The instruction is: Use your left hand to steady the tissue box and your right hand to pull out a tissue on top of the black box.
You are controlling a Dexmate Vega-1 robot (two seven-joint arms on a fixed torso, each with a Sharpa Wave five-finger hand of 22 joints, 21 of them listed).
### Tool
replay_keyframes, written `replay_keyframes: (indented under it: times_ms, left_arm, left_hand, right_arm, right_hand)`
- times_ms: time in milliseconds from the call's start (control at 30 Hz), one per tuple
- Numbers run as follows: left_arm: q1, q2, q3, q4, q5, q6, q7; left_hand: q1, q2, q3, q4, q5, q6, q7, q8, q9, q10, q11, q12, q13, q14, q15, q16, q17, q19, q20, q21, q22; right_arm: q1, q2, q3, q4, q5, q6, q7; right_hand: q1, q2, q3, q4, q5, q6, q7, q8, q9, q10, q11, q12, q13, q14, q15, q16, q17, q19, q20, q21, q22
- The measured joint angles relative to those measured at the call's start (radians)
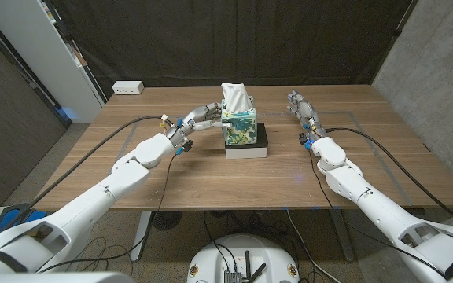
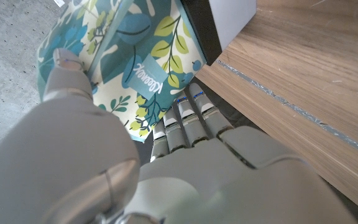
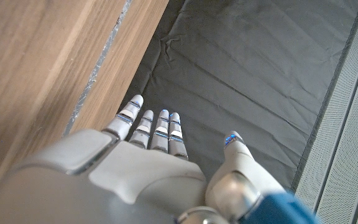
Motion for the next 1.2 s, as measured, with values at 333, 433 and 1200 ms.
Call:
replay_keyframes:
  times_ms: [333,433,1200]
  left_arm:
    - [-0.009,0.014,-0.007,-0.023,-0.021,0.021,-0.026]
    - [-0.011,0.020,-0.012,-0.033,-0.027,0.026,-0.031]
    - [-0.038,0.061,-0.030,-0.106,-0.047,0.107,-0.067]
  left_hand:
    - [0.028,0.031,0.005,-0.002,-0.006,-0.005,0.005,-0.001,0.000,-0.004,0.004,-0.005,0.004,0.000,0.000,-0.006,-0.001,0.000,0.000,-0.005,0.000]
    - [0.026,0.032,0.005,-0.002,-0.006,-0.005,0.005,0.001,0.000,-0.004,0.004,-0.008,0.005,0.000,0.000,-0.008,-0.001,0.000,0.000,-0.005,0.000]
    - [0.020,0.046,0.006,-0.001,-0.013,-0.012,0.012,0.003,0.003,-0.010,0.010,-0.015,0.005,-0.004,0.004,-0.014,-0.001,0.000,0.000,-0.005,0.004]
  right_arm:
    - [0.002,0.004,-0.001,0.007,-0.001,0.000,-0.004]
    - [0.002,0.005,-0.001,0.011,0.000,0.000,-0.004]
    - [0.010,0.019,-0.002,0.057,0.006,0.017,-0.002]
  right_hand:
    - [0.000,0.000,0.000,0.000,0.000,0.000,0.000,0.000,0.000,0.000,0.000,0.000,0.000,0.000,0.000,0.000,0.000,0.000,0.000,0.000,0.000]
    - [0.000,0.000,0.000,0.000,0.000,0.000,0.000,0.000,0.000,0.000,0.000,0.000,0.000,0.000,0.000,0.000,0.000,0.000,0.000,0.000,0.000]
    - [-0.008,0.008,0.003,-0.003,0.000,0.000,0.000,0.000,0.000,0.000,0.000,0.000,0.000,0.000,0.000,0.000,-0.005,0.000,0.000,0.000,0.000]
